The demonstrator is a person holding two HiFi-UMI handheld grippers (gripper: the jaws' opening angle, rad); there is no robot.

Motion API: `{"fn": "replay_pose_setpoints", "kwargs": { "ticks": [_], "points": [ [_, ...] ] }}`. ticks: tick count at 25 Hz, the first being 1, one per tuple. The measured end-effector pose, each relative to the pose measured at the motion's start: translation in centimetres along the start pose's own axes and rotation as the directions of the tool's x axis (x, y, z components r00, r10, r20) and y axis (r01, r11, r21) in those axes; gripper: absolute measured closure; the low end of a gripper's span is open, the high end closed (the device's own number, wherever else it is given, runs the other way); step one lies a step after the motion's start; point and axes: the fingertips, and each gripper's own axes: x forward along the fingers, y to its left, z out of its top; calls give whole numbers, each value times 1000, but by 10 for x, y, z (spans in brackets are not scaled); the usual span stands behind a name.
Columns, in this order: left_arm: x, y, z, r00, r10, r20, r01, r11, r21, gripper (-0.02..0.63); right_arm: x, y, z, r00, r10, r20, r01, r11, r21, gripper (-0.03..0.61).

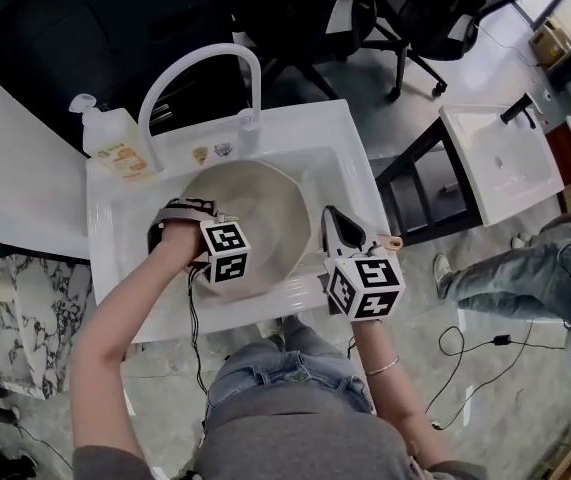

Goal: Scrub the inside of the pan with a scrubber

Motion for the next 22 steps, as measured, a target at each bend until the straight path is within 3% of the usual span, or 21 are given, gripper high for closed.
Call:
{"fn": "replay_pose_setpoints", "kwargs": {
  "ticks": [2, 4, 9, 13, 16, 19, 22],
  "points": [
    [-1, -16, 1, 995, -94, -22, 94, 996, 6, 552, -3, -3, 0, 1000, -8, 4, 8, 1000, 5, 568],
    [-3, -34, 1, 976, -214, -24, 214, 977, -23, 552, -4, -5, -1, 1000, -14, 6, 14, 1000, 9, 568],
    [-16, -65, 5, 903, -428, 19, 427, 895, -128, 554, -7, -6, 0, 1000, -16, 7, 15, 1000, 9, 568],
    [-38, -87, 21, 805, -584, 105, 593, 790, -153, 554, -7, -6, 0, 1000, -11, 5, 11, 1000, 8, 568],
    [-50, -96, 33, 750, -640, 167, 661, 736, -146, 555, -7, -5, -1, 1000, -6, 5, 6, 1000, 7, 568],
    [-65, -105, 54, 666, -699, 260, 741, 660, -125, 555, -7, -5, -1, 1000, -2, 3, 2, 1000, 9, 568],
    [-73, -109, 75, 610, -724, 322, 784, 610, -114, 555, -8, -6, -1, 1000, -1, 0, 1, 1000, 5, 568]
  ]
}}
